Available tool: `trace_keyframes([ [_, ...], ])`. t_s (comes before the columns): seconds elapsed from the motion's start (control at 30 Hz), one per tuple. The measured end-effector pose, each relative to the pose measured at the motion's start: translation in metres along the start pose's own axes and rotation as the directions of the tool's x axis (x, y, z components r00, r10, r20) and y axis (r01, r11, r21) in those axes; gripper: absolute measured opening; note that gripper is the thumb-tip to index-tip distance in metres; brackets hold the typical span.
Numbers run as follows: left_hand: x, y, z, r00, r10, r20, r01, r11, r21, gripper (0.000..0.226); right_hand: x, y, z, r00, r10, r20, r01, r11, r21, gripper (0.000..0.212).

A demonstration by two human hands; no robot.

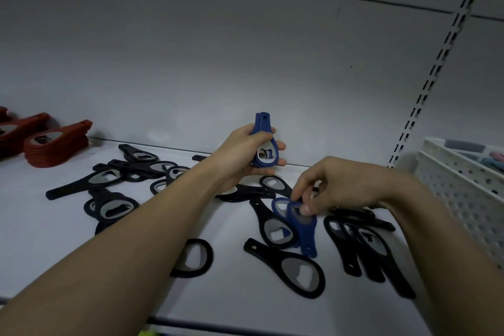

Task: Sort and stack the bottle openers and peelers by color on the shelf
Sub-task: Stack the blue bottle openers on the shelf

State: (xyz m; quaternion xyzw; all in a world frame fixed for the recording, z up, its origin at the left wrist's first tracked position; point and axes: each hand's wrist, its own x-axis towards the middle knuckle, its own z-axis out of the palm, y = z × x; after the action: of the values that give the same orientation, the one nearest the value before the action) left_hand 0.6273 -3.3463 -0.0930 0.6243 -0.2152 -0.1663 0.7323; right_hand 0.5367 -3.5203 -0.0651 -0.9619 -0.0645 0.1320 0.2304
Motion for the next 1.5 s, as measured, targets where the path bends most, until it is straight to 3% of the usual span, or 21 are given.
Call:
trace_keyframes([
  [0.23, 0.001, -0.001, 0.0, 0.999, -0.032, -0.001, 0.032, 0.998, 0.051, 0.022, 0.004, 0.003, 0.002, 1.0, -0.022, -0.021, 0.021, 0.999, -0.031, 0.008],
  [0.37, 0.002, -0.003, 0.0, 0.999, -0.046, 0.006, 0.046, 0.998, 0.054, 0.022, -0.001, 0.005, -0.004, 0.998, -0.052, -0.041, 0.061, 0.966, 0.25, 0.011],
  [0.5, 0.004, -0.003, -0.002, 1.0, -0.031, -0.005, 0.031, 0.999, 0.03, 0.023, -0.001, 0.013, -0.006, 0.988, -0.064, -0.137, 0.114, 0.911, 0.395, 0.021],
  [0.7, 0.004, -0.003, -0.001, 0.999, -0.033, -0.043, 0.033, 0.999, 0.003, 0.033, 0.009, 0.008, -0.003, 0.952, 0.063, -0.3, 0.216, 0.56, 0.8, 0.014],
  [0.77, 0.004, -0.002, 0.001, 1.0, -0.017, 0.008, 0.017, 1.0, -0.006, 0.044, 0.014, 0.002, 0.001, 0.937, 0.109, -0.333, 0.262, 0.415, 0.871, 0.01],
  [0.83, 0.002, -0.001, 0.005, 0.998, 0.01, 0.066, -0.01, 1.0, 0.007, 0.051, 0.02, -0.002, 0.006, 0.935, 0.149, -0.321, 0.257, 0.34, 0.905, 0.012],
  [0.9, -0.001, -0.002, 0.008, 0.996, 0.037, 0.082, -0.04, 0.999, 0.031, 0.044, 0.022, -0.006, 0.011, 0.945, 0.158, -0.287, 0.213, 0.37, 0.904, 0.012],
  [1.03, 0.002, -0.006, 0.004, 0.996, 0.076, 0.052, -0.081, 0.992, 0.101, 0.023, 0.022, -0.007, 0.015, 0.916, 0.168, -0.364, 0.125, 0.744, 0.657, 0.012],
  [1.13, 0.003, -0.004, 0.002, 0.997, 0.081, 0.004, -0.081, 0.995, 0.056, 0.024, 0.018, -0.003, 0.012, 0.907, 0.127, -0.401, 0.072, 0.892, 0.446, 0.02],
  [1.33, 0.005, -0.002, -0.005, 0.998, 0.059, -0.031, -0.058, 0.997, 0.048, 0.022, 0.007, -0.005, 0.007, 0.994, -0.01, -0.11, 0.011, 1.0, 0.007, 0.022],
  [1.5, 0.006, -0.006, -0.006, 1.0, 0.012, 0.013, -0.014, 0.991, 0.133, 0.028, 0.015, -0.004, 0.017, 0.992, 0.012, -0.123, -0.028, 0.992, -0.127, 0.032],
])
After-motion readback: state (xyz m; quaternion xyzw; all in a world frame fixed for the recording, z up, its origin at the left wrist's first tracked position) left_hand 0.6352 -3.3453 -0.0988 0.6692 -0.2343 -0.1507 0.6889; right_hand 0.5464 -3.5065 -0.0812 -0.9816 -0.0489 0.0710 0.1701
